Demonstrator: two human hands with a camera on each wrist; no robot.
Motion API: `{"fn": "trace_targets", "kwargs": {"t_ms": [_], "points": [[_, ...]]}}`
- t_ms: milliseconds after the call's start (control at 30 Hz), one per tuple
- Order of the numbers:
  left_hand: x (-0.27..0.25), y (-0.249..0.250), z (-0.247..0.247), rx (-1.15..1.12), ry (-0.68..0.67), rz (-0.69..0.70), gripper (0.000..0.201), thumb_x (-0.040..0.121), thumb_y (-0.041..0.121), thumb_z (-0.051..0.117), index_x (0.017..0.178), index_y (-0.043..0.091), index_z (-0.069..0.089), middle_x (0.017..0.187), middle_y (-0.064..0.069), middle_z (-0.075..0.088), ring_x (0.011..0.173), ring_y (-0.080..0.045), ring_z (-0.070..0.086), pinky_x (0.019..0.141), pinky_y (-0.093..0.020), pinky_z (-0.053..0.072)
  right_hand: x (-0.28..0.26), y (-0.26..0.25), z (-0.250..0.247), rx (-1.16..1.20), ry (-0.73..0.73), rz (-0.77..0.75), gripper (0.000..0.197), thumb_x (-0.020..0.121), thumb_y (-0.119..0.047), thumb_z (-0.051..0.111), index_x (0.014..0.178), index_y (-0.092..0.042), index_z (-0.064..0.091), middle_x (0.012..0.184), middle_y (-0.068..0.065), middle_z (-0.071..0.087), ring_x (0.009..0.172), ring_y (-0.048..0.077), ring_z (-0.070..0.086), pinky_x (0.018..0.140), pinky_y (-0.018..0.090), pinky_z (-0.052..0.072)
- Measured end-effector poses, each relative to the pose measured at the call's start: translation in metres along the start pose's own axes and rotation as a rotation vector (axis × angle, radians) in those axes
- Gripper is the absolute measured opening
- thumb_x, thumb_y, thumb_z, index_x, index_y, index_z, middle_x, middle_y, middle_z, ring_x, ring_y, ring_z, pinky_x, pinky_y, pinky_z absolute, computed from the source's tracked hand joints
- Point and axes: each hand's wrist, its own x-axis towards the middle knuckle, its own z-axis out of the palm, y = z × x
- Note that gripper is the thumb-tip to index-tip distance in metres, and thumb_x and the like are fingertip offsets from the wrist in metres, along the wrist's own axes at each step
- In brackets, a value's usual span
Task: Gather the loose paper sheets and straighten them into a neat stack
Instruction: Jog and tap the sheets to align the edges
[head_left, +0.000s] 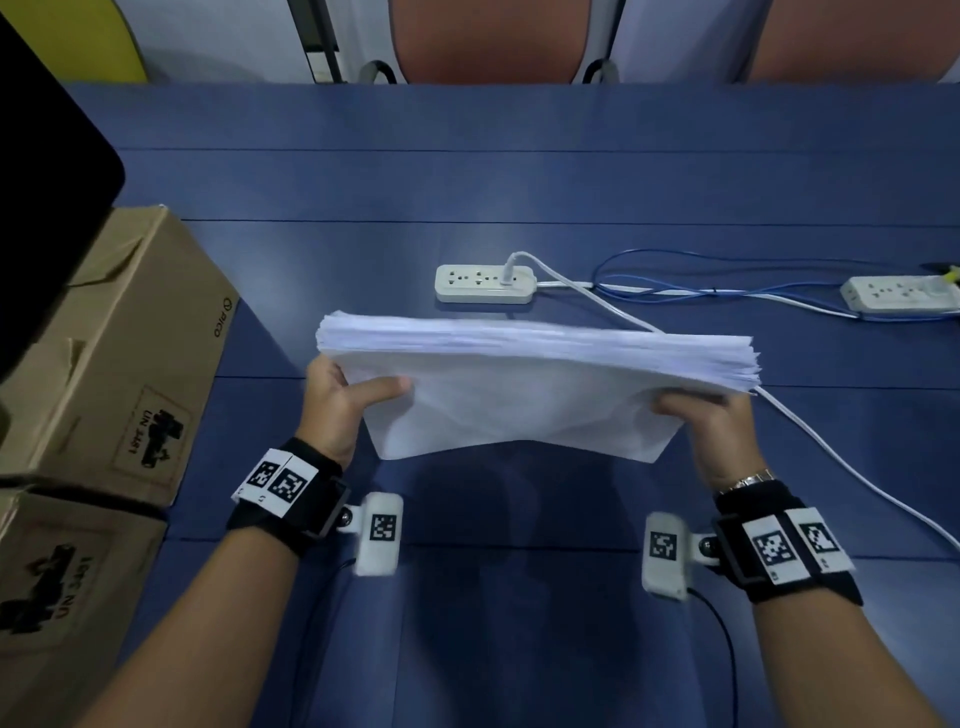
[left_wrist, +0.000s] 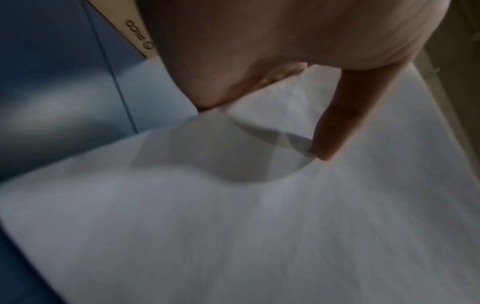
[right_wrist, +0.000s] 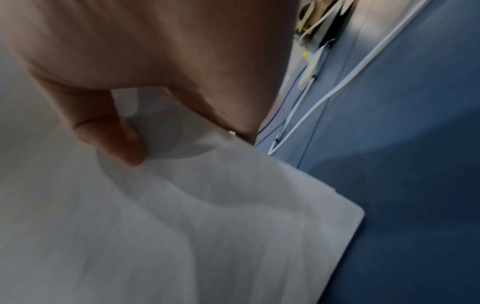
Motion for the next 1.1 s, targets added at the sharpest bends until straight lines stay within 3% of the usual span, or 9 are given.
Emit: {"fn": "trace_targets", "kwargs": {"t_ms": [200,367,467,633,767,833,900,967,1100], "points": [[0.009,0.015,0.007,-0.026,0.037,0.08,0.039,0.069,-0.01,0.073,0.107,-0.006,0.067,0.094,-0.002,0.079,0.091,-0.027,0.073,0.08,-0.036,0.059,0.002,-0.009,0.004,0.116,0.058,-0.064,0.02,0.062,0.004,0.065,0.065,-0.015,0.068,0.061,-0.011,0.068,0.063,0.014,0.062,0.062,0.022,0.05],[-0.001,-0.016,-0.001,0.004,-0.008,-0.088,0.051,0.058,-0.002,0.081,0.107,0.004,0.069,0.101,-0.002,0.079,0.096,-0.024,0.072,0.086,-0.038,0.056,-0.002,0.02,0.0,0.063,-0.012,0.091,0.048,0.071,0.028,0.055,0.081,-0.017,0.07,0.074,-0.012,0.073,0.073,0.009,0.067,0.071,0.026,0.052],[-0.002,-0.018,0.004,0.001,0.013,-0.075,0.043,0.063,-0.008,0.075,0.103,0.007,0.07,0.095,0.003,0.081,0.09,-0.016,0.075,0.081,-0.032,0.058,-0.001,0.023,0.003,0.046,0.007,0.088,0.047,0.072,0.029,0.056,0.084,-0.016,0.066,0.07,-0.013,0.072,0.07,0.008,0.066,0.066,0.021,0.053],[0.005,-0.007,0.003,-0.023,0.036,0.009,0.04,0.068,-0.008,0.075,0.107,0.0,0.068,0.098,0.0,0.079,0.097,-0.025,0.071,0.087,-0.035,0.058,0.005,0.007,0.001,0.08,0.057,-0.008,0.025,0.065,0.015,0.064,0.083,-0.002,0.063,0.064,-0.014,0.069,0.063,0.009,0.064,0.063,0.02,0.051],[0.005,-0.017,-0.006,-0.018,0.034,-0.056,0.044,0.053,0.0,0.084,0.094,0.008,0.071,0.085,-0.001,0.075,0.087,-0.024,0.068,0.084,-0.039,0.056,0.006,0.015,-0.005,0.019,0.024,0.042,0.037,0.057,0.009,0.061,0.076,-0.021,0.073,0.072,-0.017,0.072,0.073,0.005,0.065,0.072,0.022,0.051],[0.004,-0.018,-0.003,-0.005,0.037,-0.075,0.045,0.051,0.004,0.085,0.094,0.002,0.072,0.081,-0.002,0.076,0.082,-0.024,0.07,0.083,-0.041,0.055,0.006,0.021,-0.003,-0.002,0.045,0.064,0.037,0.057,0.004,0.065,0.083,-0.022,0.069,0.074,-0.019,0.073,0.075,0.003,0.065,0.076,0.025,0.05],[0.004,-0.013,0.005,0.0,0.061,-0.046,0.055,0.052,0.008,0.086,0.102,-0.005,0.067,0.09,-0.018,0.073,0.089,-0.034,0.068,0.088,-0.05,0.055,0.007,0.018,0.001,0.024,0.072,0.058,0.032,0.06,0.003,0.065,0.086,-0.016,0.067,0.073,-0.019,0.073,0.073,0.002,0.065,0.074,0.024,0.052],[0.005,-0.006,0.012,0.0,0.099,0.006,0.048,0.06,0.001,0.085,0.104,0.002,0.067,0.101,-0.022,0.072,0.098,-0.04,0.068,0.094,-0.054,0.055,0.007,0.007,0.005,0.029,0.105,0.017,0.023,0.063,0.0,0.065,0.086,-0.005,0.065,0.066,-0.016,0.07,0.067,0.005,0.064,0.067,0.025,0.051],[0.004,0.014,0.03,0.018,0.114,0.113,0.045,0.082,-0.018,0.069,0.108,0.019,0.064,0.101,0.012,0.079,0.102,-0.012,0.073,0.089,-0.031,0.057,0.006,-0.016,0.013,0.003,0.156,-0.091,0.019,0.079,0.006,0.064,0.09,-0.008,0.063,0.065,-0.018,0.067,0.066,0.003,0.062,0.064,0.021,0.05]]}}
